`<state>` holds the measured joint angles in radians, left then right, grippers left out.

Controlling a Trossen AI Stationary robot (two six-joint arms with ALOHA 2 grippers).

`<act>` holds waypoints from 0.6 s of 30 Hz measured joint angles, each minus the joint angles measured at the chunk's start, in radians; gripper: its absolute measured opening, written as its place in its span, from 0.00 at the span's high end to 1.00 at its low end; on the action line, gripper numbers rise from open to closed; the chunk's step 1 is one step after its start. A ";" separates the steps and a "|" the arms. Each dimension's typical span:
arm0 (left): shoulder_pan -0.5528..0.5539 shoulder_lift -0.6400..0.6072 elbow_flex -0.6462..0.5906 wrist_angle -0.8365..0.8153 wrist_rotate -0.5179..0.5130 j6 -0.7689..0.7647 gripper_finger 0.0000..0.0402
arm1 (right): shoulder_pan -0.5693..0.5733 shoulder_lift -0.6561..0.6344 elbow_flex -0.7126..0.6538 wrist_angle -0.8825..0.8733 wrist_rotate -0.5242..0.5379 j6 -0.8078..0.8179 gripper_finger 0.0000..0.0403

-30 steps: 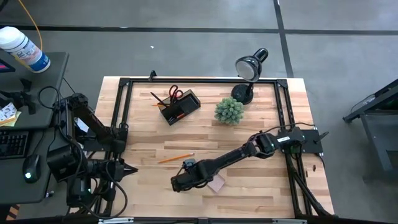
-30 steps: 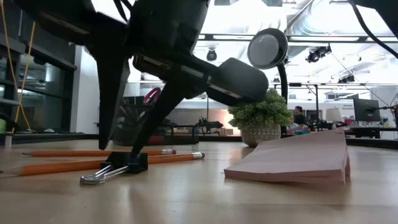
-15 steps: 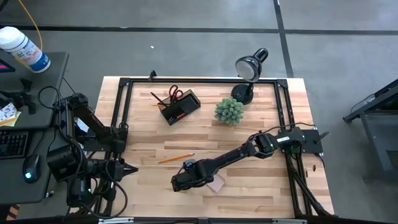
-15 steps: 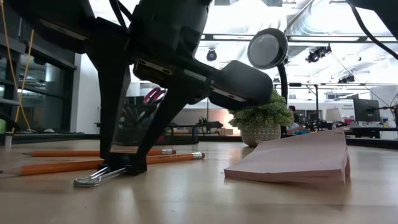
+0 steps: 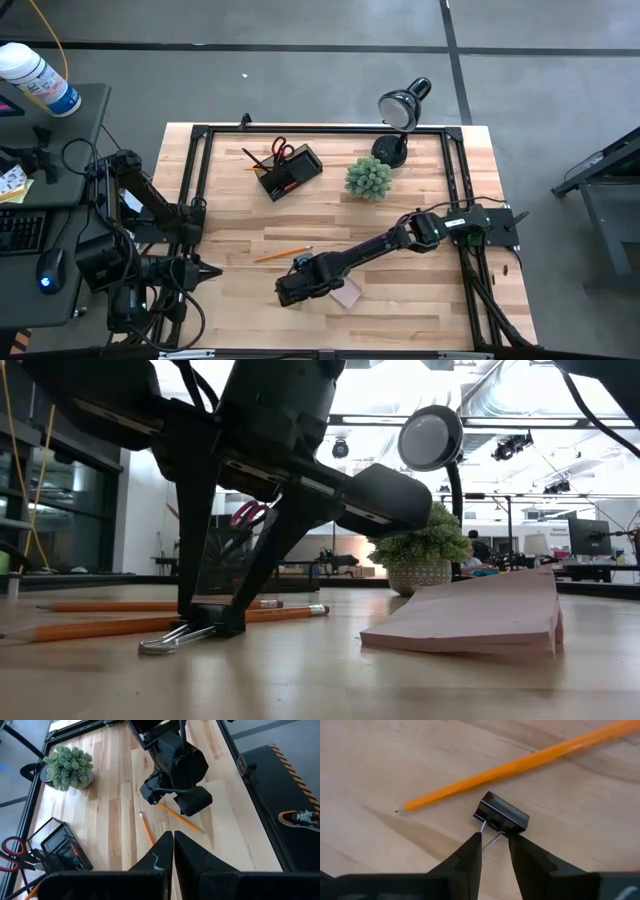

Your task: Pick and place office supplies into organizer

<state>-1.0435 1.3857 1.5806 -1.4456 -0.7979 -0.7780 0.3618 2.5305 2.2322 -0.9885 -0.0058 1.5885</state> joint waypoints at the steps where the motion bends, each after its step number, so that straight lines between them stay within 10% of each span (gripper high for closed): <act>1: 0.000 0.000 0.000 -0.001 -0.001 0.000 0.99 | 0.000 0.000 0.000 -0.003 0.001 -0.008 0.76; 18: 0.003 0.000 0.000 -0.001 -0.022 0.000 0.99 | -0.001 0.003 -0.003 -0.079 0.004 -0.053 0.76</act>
<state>-1.0409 1.3857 1.5806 -1.4467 -0.8194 -0.7784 0.3611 2.5340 2.2295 -1.0672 -0.0021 1.5352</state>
